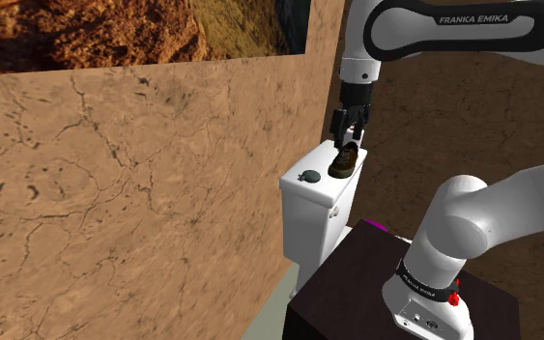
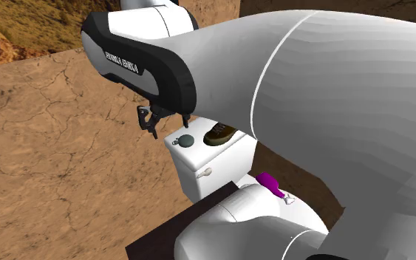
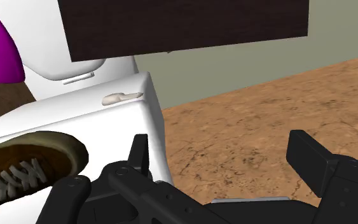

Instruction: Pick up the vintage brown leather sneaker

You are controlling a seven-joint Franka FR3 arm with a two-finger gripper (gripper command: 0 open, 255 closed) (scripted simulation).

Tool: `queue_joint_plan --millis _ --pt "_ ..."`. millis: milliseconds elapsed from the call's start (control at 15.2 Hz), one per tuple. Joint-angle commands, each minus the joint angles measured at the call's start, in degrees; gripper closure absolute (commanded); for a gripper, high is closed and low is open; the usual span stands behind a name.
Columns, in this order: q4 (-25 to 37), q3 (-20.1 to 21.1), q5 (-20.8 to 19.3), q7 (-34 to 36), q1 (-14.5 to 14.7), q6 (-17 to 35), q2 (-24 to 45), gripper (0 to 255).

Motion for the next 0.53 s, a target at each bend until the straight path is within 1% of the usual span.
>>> queue_joint_plan --millis 0,462 --pt "0.0 0.0 0.0 0.0 0.0 0.0 0.0 0" --pt "0.0 -8.1 -6.1 -8.2 -3.5 6.7 5.7 0"
